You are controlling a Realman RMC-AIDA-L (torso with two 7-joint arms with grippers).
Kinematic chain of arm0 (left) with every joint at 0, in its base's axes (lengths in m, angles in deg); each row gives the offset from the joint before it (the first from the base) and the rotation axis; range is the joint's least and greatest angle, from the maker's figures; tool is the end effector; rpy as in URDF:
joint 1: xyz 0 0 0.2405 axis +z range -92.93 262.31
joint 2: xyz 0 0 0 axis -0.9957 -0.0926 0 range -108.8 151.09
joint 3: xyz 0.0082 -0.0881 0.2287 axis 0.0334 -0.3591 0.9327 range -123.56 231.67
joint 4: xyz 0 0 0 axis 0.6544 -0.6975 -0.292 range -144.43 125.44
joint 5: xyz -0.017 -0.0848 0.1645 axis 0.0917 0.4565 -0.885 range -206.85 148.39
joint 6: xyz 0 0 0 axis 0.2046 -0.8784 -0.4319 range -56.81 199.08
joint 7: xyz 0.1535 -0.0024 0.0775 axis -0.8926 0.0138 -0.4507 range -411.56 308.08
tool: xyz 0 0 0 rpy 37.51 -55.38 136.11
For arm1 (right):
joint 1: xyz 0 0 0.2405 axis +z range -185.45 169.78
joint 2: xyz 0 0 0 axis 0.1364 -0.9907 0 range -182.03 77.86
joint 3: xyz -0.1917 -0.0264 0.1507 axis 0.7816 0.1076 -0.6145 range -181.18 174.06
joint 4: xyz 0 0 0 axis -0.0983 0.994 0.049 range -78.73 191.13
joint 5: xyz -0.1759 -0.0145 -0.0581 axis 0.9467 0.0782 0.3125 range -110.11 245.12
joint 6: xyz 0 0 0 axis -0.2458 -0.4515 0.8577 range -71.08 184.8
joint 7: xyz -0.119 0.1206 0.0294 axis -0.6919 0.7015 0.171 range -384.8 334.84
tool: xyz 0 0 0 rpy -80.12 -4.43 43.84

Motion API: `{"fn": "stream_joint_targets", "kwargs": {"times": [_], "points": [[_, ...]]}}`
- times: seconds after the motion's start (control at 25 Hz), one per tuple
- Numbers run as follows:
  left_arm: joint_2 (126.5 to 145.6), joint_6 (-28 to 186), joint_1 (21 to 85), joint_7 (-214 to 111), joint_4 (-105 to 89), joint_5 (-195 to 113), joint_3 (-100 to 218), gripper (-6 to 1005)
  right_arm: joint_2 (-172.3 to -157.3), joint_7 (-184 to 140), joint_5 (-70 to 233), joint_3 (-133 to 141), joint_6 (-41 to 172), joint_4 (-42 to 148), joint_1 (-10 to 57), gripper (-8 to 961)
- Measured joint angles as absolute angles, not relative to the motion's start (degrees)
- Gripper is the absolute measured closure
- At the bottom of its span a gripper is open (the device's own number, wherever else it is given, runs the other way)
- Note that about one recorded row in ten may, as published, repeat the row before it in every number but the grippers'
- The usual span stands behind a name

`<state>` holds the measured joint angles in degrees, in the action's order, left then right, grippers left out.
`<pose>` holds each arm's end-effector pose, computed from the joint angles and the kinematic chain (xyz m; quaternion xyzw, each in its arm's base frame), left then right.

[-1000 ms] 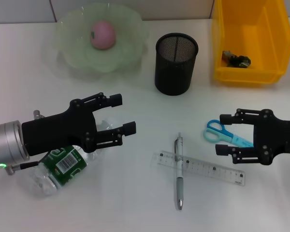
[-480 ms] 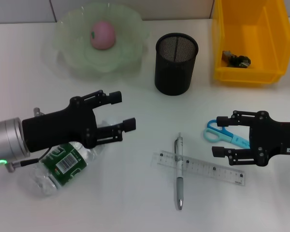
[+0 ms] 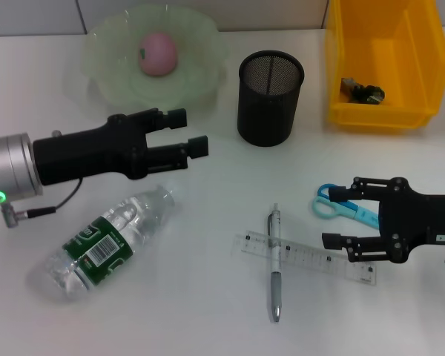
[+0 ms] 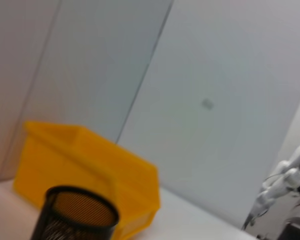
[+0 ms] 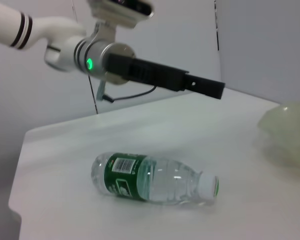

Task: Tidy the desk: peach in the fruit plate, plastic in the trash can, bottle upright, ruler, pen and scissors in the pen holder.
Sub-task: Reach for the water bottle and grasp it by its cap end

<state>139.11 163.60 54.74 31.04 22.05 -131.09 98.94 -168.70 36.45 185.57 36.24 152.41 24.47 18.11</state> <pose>-0.2065 0.3079 -0.0197 -0.9040 -0.2567 -0.3322 0.0807 0.2577 0.2691 -0.0251 -0.9627 0.1245 0.2214 0.0932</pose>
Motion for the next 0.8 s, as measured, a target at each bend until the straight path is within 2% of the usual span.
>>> {"fn": "stream_joint_targets", "kwargs": {"times": [0.28,0.8], "points": [[139.1,160.8,53.2,44.7,32.1,-140.6,99.0,184,-168.83,36.5,185.7,36.3,151.6,24.5,17.9,186],[139.07,160.8,44.9,67.7,41.9,-161.5,99.9,184,-168.8,36.5,185.8,36.3,151.4,24.5,17.9,186]]}}
